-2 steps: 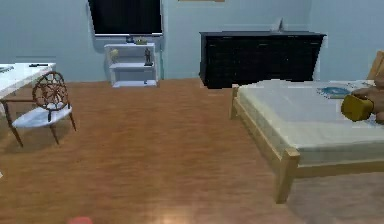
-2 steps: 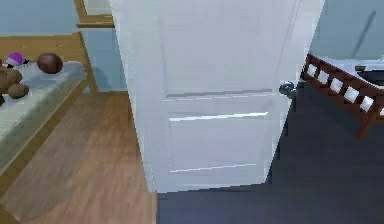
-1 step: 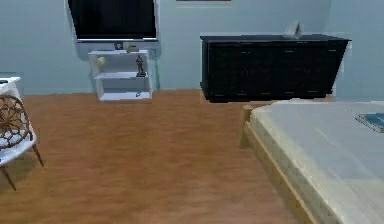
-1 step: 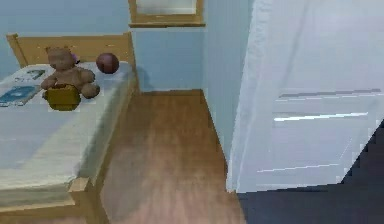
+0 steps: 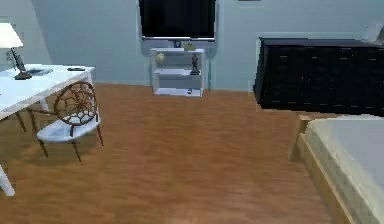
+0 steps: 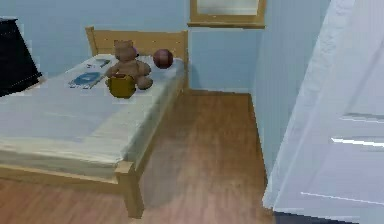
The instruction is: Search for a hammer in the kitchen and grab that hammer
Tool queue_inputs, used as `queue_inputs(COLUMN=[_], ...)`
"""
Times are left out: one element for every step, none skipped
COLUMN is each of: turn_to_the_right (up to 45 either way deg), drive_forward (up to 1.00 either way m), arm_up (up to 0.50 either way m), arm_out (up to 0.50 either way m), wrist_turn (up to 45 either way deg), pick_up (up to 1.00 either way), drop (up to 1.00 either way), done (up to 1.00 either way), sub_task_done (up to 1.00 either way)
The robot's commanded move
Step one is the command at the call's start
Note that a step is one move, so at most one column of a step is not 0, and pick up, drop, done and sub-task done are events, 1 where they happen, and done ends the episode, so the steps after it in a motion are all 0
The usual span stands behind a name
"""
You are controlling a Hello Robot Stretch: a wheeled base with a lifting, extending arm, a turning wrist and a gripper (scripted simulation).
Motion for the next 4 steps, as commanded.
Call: queue_inputs(turn_to_the_right=[0.0,-33.0,0.0,-45.0], drive_forward=[0.5,0.0,0.75,0.0], arm_up=[0.0,0.0,0.0,0.0], arm_out=[0.0,0.0,0.0,0.0], wrist_turn=[0.0,0.0,0.0,0.0], pick_up=[0.0,0.0,0.0,0.0], drop=[0.0,0.0,0.0,0.0], done=[0.0,0.0,0.0,0.0], sub_task_done=[0.0,0.0,0.0,0.0])
